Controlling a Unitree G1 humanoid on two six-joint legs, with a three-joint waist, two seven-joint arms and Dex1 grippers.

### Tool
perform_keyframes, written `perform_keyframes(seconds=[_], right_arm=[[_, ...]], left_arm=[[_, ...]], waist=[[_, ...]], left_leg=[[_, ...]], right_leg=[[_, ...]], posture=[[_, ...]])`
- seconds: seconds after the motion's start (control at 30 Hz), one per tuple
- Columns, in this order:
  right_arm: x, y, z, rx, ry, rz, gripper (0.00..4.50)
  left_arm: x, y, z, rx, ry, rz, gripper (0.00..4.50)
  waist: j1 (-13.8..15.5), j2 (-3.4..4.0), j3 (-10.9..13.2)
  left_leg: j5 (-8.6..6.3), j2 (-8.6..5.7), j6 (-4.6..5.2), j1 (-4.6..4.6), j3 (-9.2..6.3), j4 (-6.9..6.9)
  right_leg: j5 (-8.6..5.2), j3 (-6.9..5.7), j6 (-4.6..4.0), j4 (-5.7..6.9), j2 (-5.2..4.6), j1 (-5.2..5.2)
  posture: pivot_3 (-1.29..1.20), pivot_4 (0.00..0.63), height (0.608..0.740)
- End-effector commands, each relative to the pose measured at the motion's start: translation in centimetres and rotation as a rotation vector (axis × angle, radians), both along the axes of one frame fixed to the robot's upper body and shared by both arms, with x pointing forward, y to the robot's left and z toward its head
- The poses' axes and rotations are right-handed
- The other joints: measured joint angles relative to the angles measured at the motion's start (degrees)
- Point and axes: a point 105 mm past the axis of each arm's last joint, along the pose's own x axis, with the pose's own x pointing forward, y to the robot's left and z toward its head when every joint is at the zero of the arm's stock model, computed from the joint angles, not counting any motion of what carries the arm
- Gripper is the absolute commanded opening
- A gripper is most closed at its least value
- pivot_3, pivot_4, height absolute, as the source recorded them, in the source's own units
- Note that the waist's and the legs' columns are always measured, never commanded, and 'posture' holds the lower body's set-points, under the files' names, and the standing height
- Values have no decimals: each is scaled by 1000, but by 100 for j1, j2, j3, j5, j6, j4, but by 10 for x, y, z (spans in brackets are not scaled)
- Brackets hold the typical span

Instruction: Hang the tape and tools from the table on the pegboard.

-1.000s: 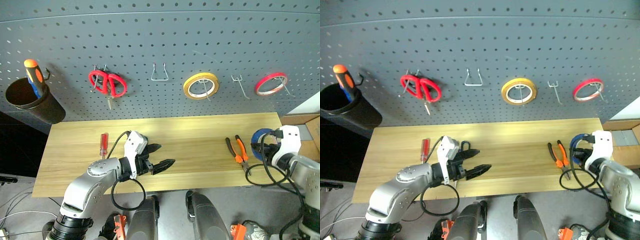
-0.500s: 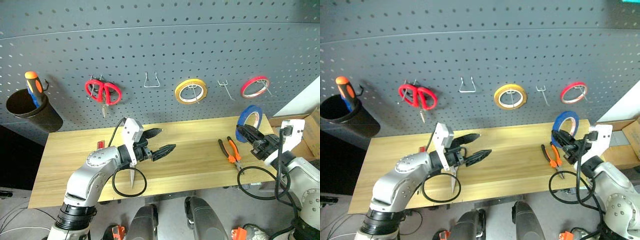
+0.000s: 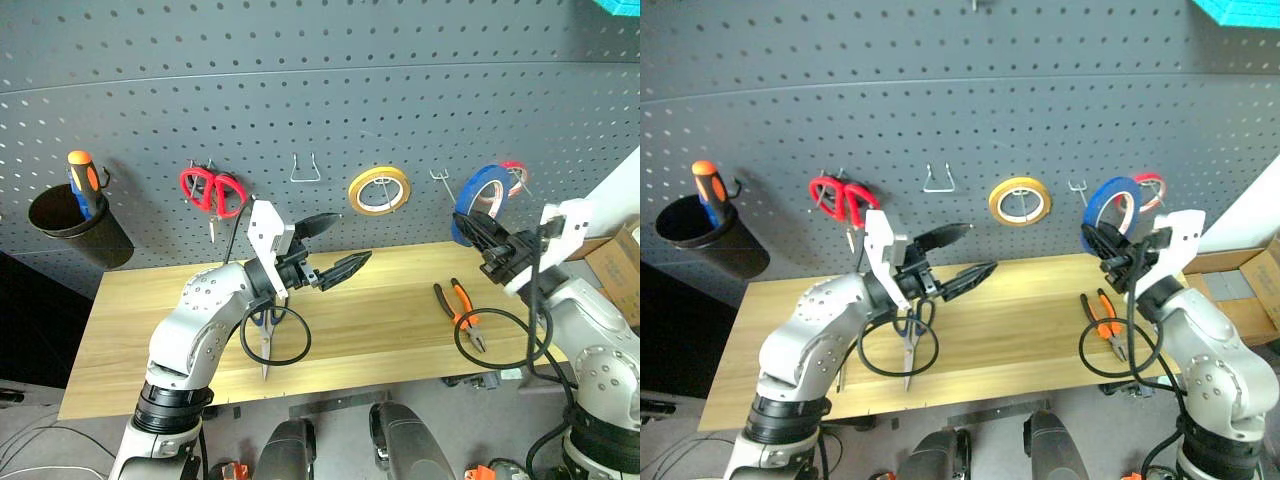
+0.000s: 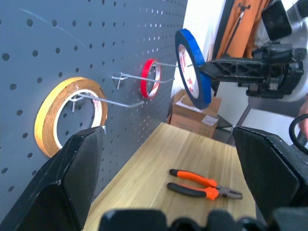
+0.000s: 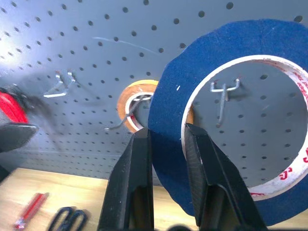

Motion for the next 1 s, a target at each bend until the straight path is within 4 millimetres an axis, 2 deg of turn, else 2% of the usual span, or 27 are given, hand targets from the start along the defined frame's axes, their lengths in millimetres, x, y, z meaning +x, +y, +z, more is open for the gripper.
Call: perform_keyframes(seconds=[0.03,0.3,0.5,0.67,0.8,0.87,1.0], right_arm=[[4,7,9,-19,-58,35,385],[24,22,-3,-21,-28,68,385],[58,26,-18,-47,11,50,385],[75,34,-22,-67,16,62,385],[85,30,-30,-78,50,22,385],[87,26,-34,-65,75,-1,1125],[85,26,-42,-59,105,1,2306]], left_arm=[[-3,0,6,-7,-42,8,4500],[-2,8,6,-1,-61,57,4500],[-4,12,5,6,-63,89,4500],[-2,14,5,9,-63,109,4500],[-3,16,4,14,-64,123,4500],[-3,17,4,15,-63,127,4500],[-5,19,1,16,-49,139,4500]], waist=[[0,0,-24],[27,-3,-151],[58,-30,-184],[81,-32,-187],[86,-35,-190],[94,-35,-190],[100,-35,-190]], left_leg=[[-1,0,3,1,-1,0],[4,1,4,6,1,0],[4,-2,13,57,46,2],[9,-1,15,84,65,2],[10,-1,16,88,73,2],[10,-1,16,87,73,2],[9,-1,17,86,79,1]], right_leg=[[0,0,-1,1,1,1],[4,7,-7,9,4,1],[5,59,-9,59,8,6],[9,83,-15,83,13,11],[16,93,-16,83,13,11],[16,93,-16,82,13,11],[16,100,-17,83,13,8]], posture=[[-223,146,740],[-173,130,740],[-142,124,740],[-121,124,740],[-100,134,740],[-95,138,740],[-88,152,740]])
